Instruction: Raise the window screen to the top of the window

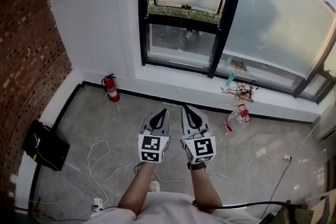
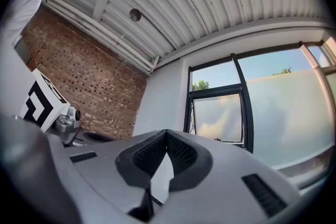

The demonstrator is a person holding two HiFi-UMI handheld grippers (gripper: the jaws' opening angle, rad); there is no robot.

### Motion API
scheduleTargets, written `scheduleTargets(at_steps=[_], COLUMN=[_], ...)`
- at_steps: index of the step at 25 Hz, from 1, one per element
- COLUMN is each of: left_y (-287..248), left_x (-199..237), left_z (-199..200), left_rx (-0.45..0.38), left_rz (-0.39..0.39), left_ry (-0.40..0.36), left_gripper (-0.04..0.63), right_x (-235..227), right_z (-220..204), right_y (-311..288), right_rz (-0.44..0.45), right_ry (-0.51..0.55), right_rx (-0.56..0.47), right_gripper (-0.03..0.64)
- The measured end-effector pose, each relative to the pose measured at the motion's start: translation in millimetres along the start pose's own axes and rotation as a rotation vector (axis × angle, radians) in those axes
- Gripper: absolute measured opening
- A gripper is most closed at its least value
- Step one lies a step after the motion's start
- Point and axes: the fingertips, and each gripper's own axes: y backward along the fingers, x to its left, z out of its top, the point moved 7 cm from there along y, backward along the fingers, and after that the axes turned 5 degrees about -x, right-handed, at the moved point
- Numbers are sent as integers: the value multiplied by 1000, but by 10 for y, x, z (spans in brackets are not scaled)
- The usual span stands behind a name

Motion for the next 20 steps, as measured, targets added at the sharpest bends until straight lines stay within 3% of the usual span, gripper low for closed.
scheduleTargets(at_steps=[7, 12, 17, 20], left_y=[-169, -356, -684, -1031], left_x=[842, 1130, 1303, 1484], left_z=[-176, -351, -565, -682], left_rx=[23, 47, 69, 101], left_rz=[39, 23, 43, -8], left_ry=[45, 116, 142, 187], left_gripper=[-2, -2, -2, -2], right_x=[237, 487, 269, 67], right_z=[-245, -367, -709, -942], right_y=[-734, -1068, -1405, -1754], right_rz=[11, 46, 57, 57], right_ry=[-62, -13, -3, -11], right_rx=[2, 53, 125, 128], right_gripper=[3, 3, 3, 3])
